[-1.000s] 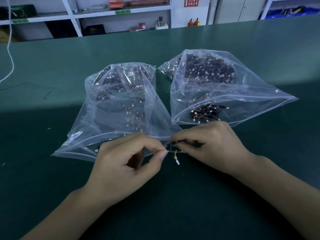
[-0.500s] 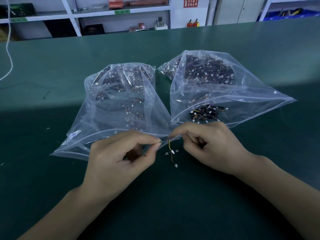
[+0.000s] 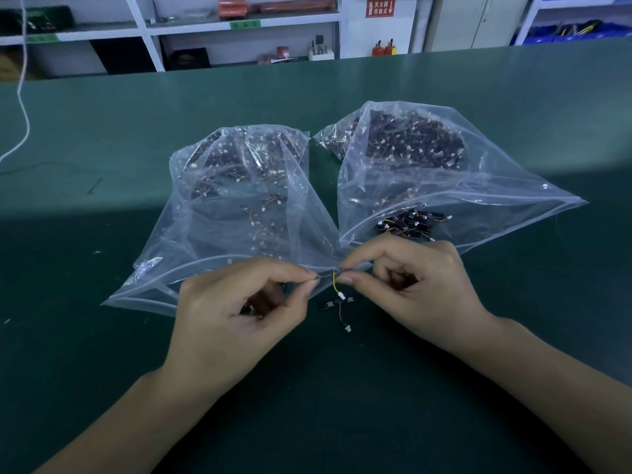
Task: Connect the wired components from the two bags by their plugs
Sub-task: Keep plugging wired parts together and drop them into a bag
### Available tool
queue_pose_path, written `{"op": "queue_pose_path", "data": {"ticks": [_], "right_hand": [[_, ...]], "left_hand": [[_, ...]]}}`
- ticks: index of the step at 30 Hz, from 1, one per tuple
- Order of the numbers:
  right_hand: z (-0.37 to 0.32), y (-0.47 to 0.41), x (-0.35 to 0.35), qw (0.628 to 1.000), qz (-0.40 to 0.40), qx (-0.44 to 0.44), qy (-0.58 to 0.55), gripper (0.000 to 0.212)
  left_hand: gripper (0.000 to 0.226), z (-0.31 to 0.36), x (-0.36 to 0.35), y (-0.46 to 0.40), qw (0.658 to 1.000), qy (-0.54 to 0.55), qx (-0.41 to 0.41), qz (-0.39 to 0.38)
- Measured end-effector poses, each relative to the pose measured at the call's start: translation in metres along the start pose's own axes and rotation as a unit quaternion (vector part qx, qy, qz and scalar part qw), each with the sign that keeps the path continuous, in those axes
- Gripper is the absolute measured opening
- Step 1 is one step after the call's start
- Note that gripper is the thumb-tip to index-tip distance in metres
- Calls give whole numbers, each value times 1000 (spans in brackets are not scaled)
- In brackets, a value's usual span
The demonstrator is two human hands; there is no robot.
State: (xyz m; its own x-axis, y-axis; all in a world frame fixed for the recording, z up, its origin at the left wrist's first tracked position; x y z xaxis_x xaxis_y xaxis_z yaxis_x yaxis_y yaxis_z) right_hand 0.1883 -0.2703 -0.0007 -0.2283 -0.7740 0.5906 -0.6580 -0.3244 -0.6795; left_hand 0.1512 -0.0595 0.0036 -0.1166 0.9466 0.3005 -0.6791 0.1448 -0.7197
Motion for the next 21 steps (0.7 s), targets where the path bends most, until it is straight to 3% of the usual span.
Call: {"op": "queue_pose_path", "data": {"ticks": [21], "right_hand": [[-4, 4, -3, 999, -32, 18, 25, 15]], "left_hand": [[17, 0, -6, -2, 998, -39, 20, -46]]}}
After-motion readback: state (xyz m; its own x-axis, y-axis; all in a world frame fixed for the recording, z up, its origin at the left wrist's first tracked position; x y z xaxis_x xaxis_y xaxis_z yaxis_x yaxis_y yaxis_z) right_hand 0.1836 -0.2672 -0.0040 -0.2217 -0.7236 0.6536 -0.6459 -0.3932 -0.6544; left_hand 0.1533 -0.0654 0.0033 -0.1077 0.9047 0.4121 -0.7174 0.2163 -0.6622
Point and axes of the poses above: each hand's wrist, its own y-axis away from the middle knuckle, its own x-axis out of the back of the hand, z = x × y, the point moved 6 cm from there along -y, towards the middle knuckle, and after that the axes turned 12 degrees about y, right-handed, at the moved point
